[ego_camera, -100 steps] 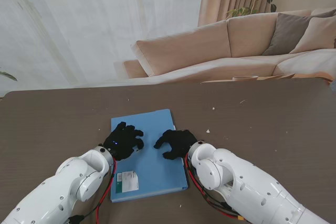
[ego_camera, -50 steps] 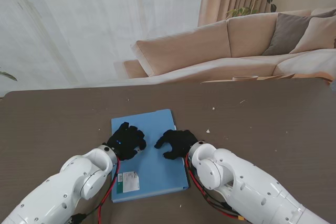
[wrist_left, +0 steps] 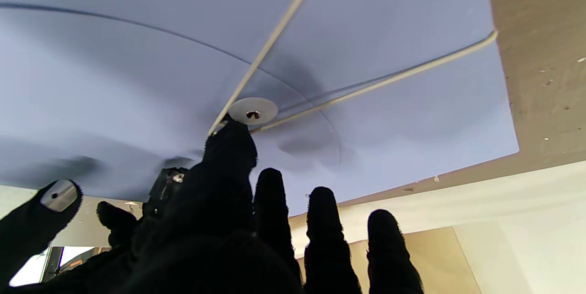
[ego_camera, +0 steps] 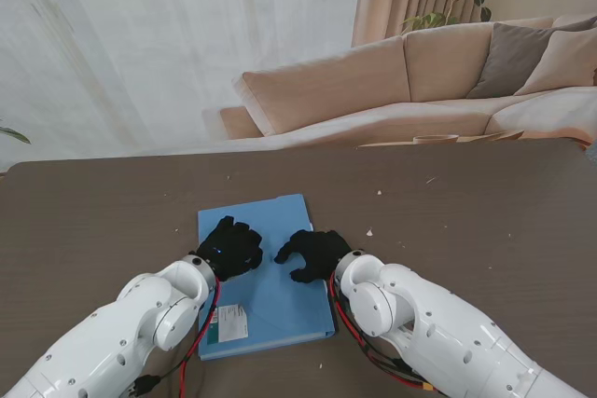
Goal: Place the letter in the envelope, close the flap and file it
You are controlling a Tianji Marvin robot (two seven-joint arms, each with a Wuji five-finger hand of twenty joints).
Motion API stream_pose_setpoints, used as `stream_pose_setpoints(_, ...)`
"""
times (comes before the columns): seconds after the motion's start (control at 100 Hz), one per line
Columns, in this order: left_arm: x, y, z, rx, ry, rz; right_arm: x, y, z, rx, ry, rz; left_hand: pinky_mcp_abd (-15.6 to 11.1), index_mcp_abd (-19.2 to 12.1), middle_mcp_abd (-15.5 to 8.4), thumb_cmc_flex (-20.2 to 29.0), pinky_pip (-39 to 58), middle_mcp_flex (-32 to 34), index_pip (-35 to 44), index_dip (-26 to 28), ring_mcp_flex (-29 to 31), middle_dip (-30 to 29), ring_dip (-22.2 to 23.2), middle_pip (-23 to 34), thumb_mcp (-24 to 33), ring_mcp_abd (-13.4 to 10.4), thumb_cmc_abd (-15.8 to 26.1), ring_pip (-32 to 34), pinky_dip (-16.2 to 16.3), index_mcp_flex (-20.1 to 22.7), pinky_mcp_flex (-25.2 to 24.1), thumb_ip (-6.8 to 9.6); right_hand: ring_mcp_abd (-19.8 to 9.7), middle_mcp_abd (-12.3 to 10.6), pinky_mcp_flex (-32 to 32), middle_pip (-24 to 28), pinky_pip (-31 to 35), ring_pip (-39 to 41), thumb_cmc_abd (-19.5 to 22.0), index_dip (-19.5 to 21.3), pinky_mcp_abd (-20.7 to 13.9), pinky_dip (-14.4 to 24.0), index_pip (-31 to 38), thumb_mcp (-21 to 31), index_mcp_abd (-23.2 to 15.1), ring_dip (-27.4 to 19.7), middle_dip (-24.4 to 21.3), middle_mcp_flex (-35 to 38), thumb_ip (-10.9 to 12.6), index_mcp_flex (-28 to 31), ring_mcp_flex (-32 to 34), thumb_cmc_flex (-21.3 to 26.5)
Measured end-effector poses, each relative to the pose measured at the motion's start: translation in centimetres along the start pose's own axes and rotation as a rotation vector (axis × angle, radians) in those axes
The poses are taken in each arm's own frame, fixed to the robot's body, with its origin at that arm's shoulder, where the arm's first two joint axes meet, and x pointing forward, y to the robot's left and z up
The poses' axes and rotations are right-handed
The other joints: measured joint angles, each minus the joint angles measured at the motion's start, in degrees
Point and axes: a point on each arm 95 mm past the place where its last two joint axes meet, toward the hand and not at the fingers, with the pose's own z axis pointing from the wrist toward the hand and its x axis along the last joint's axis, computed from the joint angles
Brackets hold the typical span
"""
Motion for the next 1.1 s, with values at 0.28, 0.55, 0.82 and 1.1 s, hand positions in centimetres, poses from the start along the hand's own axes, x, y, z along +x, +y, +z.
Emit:
stream_pose_setpoints(0.28, 0.22, -0.1, 0.28, -0.007, -0.001, 0.003, -0.02, 0.01, 0.0, 0.0, -0.001, 0.0, 0.0, 2.22, 0.02, 0.13, 0.0, 0.0, 0.76, 1.27, 0.0, 0.67, 4.75, -1.41, 9.9, -0.03, 0.49, -0.76, 0.01, 0.13, 0.0, -1.85, 0.0, 0.0, 0.0, -0.15, -0.01, 0.01, 0.0, 0.0, 0.0, 0.0, 0.0, 0.0, 0.0, 0.0, -0.14, 0.0, 0.0, 0.0, 0.0, 0.0)
stream_pose_setpoints(0.55, 0.22, -0.12, 0.26, 0.002, -0.012, 0.021, -0.01, 0.01, 0.01, 0.0, 0.0, 0.0, 0.0, 1.89, 0.02, 0.13, 0.0, -0.16, 1.32, 2.67, 0.0, -0.86, 2.02, -1.44, 10.44, -0.04, 0.49, -1.96, 0.02, -0.04, 0.0, -1.85, 0.0, 0.0, 0.0, -0.19, -0.04, 0.01, 0.0, 0.0, 0.0, 0.0, 0.0, 0.0, 0.0, 0.0, -0.17, 0.0, 0.0, 0.0, 0.0, 0.0)
stream_pose_setpoints(0.82, 0.22, -0.11, 0.07, 0.01, -0.058, 0.033, 0.08, 0.08, 0.0, 0.0, 0.001, 0.001, -0.05, -1.53, 0.09, 0.51, 0.0, -1.1, 0.73, 2.06, 0.0, -3.13, 0.62, -1.56, 10.39, -0.07, 0.51, -2.01, 0.02, -0.05, -0.02, -1.42, 0.0, 0.0, 0.0, -0.19, -0.05, 0.0, 0.0, 0.0, 0.0, 0.0, 0.0, 0.0, 0.0, 0.01, -0.17, 0.0, 0.0, 0.0, 0.0, 0.0)
stream_pose_setpoints(1.1, 0.08, -0.33, -0.21, -0.009, -0.126, 0.041, 0.27, 0.14, 0.04, -0.002, 0.005, 0.001, -0.05, -1.57, 0.32, 0.51, 0.0, -1.15, -0.94, 0.55, 0.0, -5.9, 0.49, -1.56, 9.75, -0.07, 0.51, -2.93, 0.02, -0.19, -0.07, -1.41, -2.9, -0.15, 0.0, -0.32, -0.05, -0.71, 0.0, 0.0, 0.0, 0.0, 0.0, 0.0, 0.0, 0.02, -0.42, 0.0, 0.0, 0.0, 0.0, 0.0)
